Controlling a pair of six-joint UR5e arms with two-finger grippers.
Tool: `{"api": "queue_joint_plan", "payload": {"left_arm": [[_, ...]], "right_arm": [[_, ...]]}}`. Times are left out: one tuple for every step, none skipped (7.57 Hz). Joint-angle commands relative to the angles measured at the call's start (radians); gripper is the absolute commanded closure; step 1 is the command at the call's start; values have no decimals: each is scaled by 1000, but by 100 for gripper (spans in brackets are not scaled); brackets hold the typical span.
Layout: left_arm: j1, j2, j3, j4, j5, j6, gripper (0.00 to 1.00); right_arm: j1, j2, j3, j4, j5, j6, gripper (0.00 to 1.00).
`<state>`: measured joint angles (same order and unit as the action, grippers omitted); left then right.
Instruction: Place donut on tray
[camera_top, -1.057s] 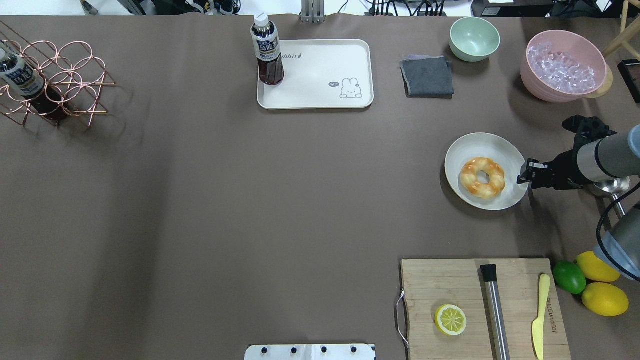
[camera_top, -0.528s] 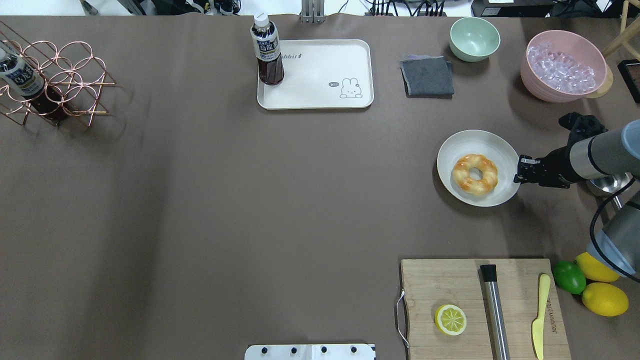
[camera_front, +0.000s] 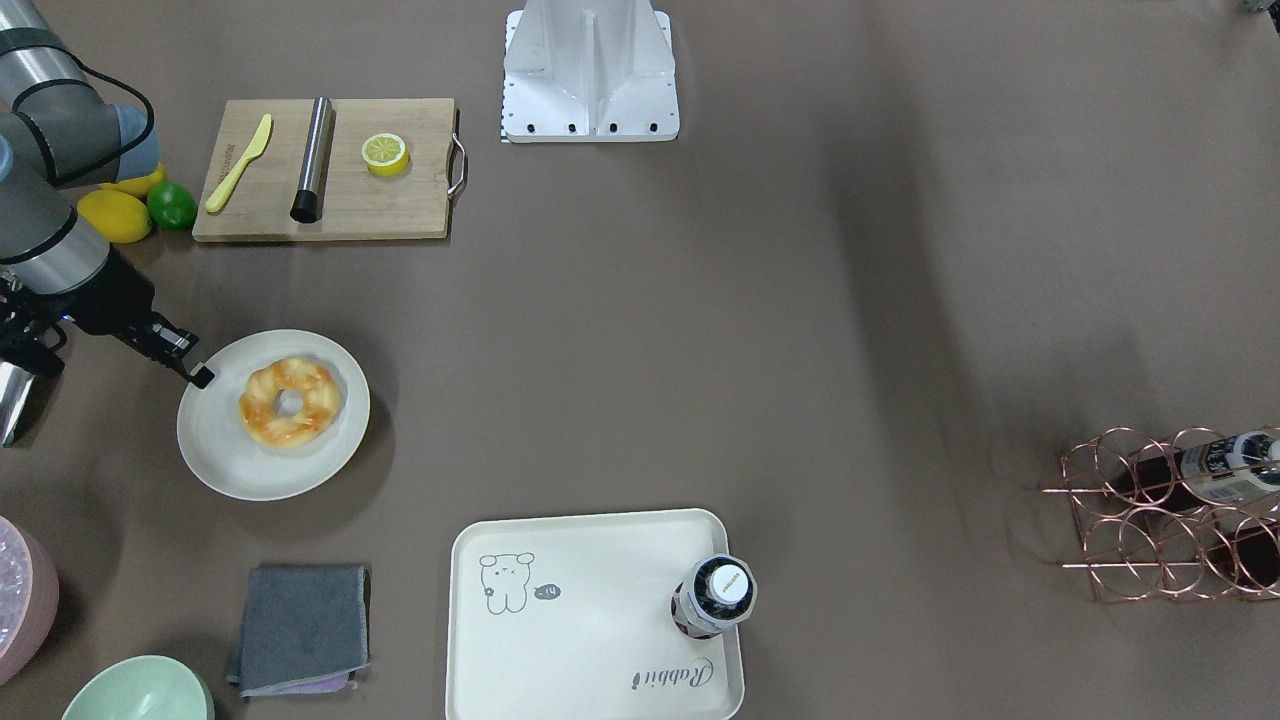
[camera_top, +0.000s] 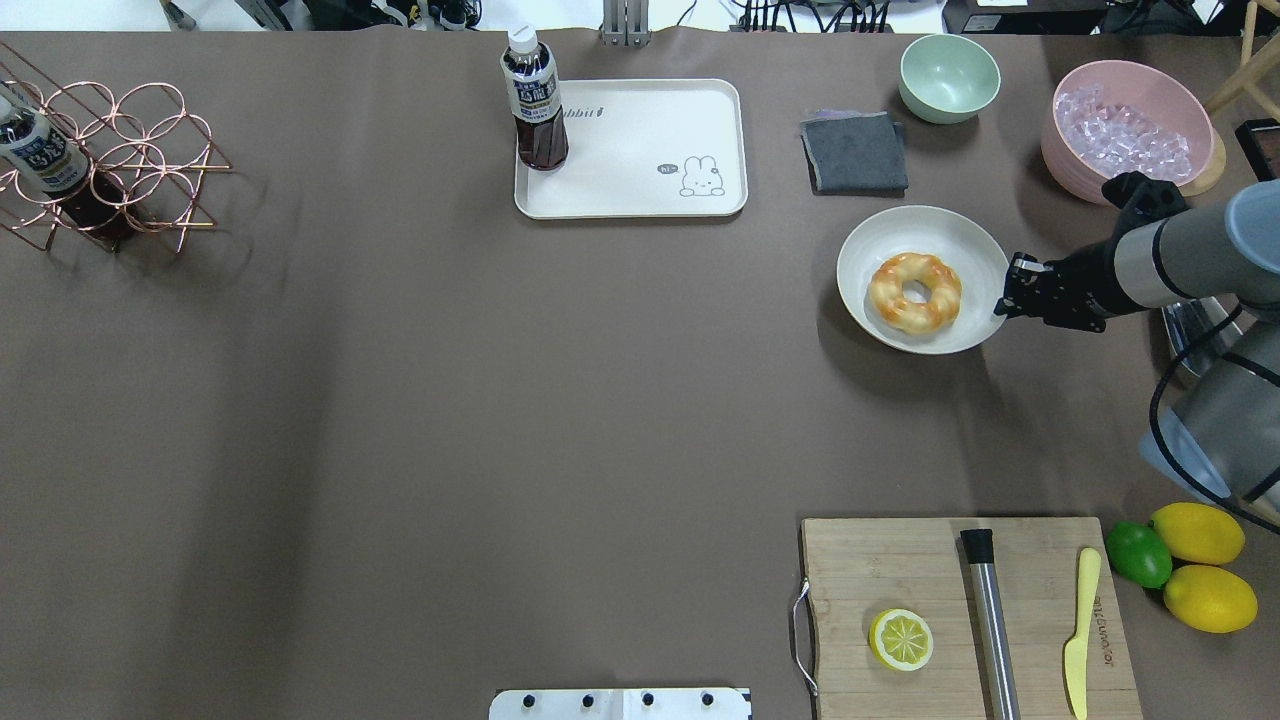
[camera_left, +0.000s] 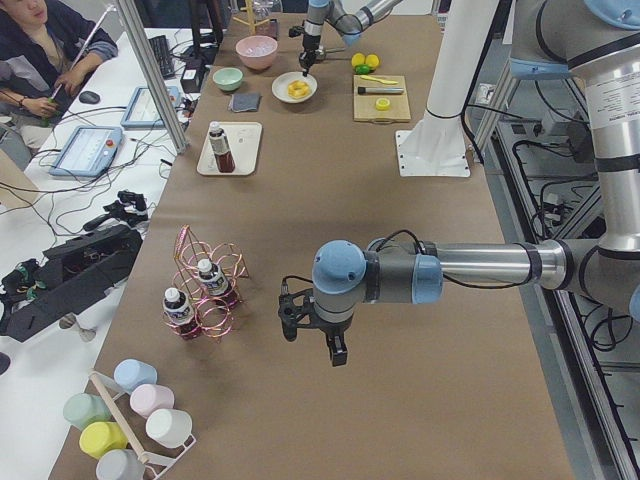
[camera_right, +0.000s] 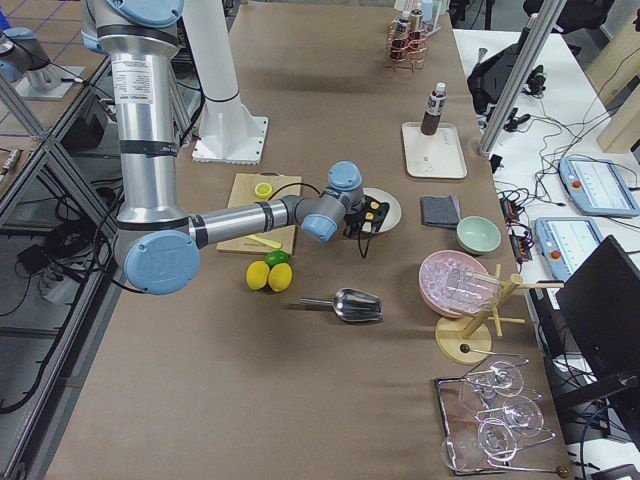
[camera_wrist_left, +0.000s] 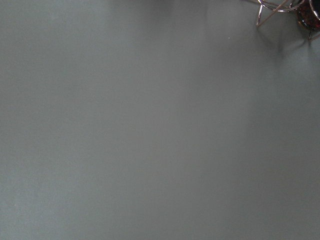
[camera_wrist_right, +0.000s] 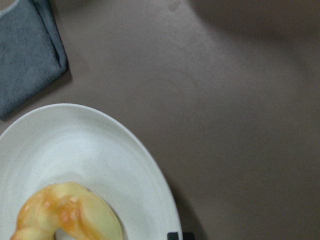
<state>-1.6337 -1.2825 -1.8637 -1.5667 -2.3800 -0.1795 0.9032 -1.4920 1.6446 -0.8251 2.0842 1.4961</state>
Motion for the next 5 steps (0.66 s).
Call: {"api": "queue_joint_plan", "payload": {"left_arm": [[0,-1,8,-1,-1,0,1],[0,-1,8,-1,-1,0,1],[0,-1,8,-1,-1,0,1],[0,-1,8,-1,-1,0,1],[0,-4,6,0,-1,0,1]], "right_arm": [[26,213,-80,-154,-4,85,100],[26,317,-119,-231,-9,117,100],[25,413,-185,-259,-12,184,100],[23,518,-268,-264,-19,255,100],[-4,642,-355,-314,-83,382,100]]}}
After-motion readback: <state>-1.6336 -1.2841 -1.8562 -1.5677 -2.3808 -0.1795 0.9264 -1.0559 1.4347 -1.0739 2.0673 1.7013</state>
